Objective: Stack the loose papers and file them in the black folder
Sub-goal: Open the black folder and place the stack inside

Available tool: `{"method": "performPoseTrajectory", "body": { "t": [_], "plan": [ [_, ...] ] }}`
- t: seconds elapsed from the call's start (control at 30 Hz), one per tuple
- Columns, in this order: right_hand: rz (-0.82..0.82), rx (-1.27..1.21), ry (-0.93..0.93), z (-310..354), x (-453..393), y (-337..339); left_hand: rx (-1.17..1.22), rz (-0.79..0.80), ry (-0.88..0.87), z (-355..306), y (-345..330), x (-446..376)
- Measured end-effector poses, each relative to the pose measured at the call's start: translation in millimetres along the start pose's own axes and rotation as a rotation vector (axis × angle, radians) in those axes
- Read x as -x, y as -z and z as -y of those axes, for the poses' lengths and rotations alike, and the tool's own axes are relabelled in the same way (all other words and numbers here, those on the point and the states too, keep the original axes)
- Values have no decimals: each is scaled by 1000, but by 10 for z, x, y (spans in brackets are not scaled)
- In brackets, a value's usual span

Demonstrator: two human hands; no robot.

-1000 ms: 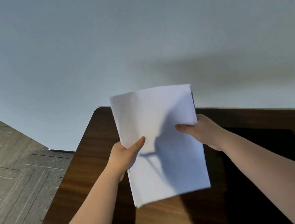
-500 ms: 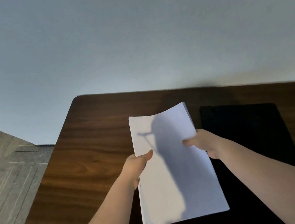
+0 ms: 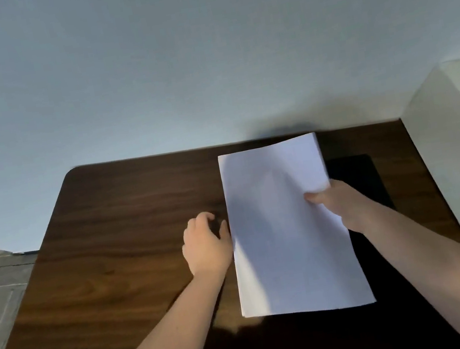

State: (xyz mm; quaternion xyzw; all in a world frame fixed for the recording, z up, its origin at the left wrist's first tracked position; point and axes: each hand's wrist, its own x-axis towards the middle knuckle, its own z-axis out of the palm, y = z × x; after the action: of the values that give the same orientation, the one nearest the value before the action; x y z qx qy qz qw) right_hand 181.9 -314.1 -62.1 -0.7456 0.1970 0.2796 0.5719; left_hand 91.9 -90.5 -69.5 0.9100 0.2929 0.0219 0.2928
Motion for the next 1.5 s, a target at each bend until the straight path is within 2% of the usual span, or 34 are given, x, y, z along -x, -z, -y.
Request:
{"method": "performPoseTrajectory", "body": {
  "t": [0.13, 0.27, 0.47, 0.6, 0.67, 0.77, 0.83, 1.0, 1.13, 1.33, 1.43, 1.5],
  "plan": [
    [-103, -43, 1, -78, 21, 619, 30, 268, -136, -221, -383, 214],
    [-209, -76, 0, -205, 35, 989, -163, 454, -191, -341, -694, 275],
    [-249, -96, -49, -426, 44, 1181, -335, 294, -176, -315, -729, 236],
    [-267, -93, -56, -480, 39, 1187, -165, 102, -282, -301, -775, 268],
    [-274, -94, -58, -494, 21, 1196, -132, 156, -401, -373, -795, 281],
    [-272, -68, -62, -501, -10, 1195, -369, 427, -506, -492, -855, 283],
    [-270, -51, -57, -485, -6, 1176, -517, 522, -507, -470, -866, 264],
    [-256, -59, -42, -411, -9, 1181, -572, 473, -454, -229, -714, 102],
    [-229, -84, -34, -367, -3, 1173, -632, 370, -323, 203, -368, -247],
    [-202, -55, -54, -401, -47, 1047, -685, 383, -170, 518, 71, -556],
    [-210, -14, -55, -423, -74, 972, -708, 258, -190, 474, 128, -554],
    [-230, 16, -50, -421, -94, 945, -599, 132, -228, 318, 66, -498]
  ]
}}
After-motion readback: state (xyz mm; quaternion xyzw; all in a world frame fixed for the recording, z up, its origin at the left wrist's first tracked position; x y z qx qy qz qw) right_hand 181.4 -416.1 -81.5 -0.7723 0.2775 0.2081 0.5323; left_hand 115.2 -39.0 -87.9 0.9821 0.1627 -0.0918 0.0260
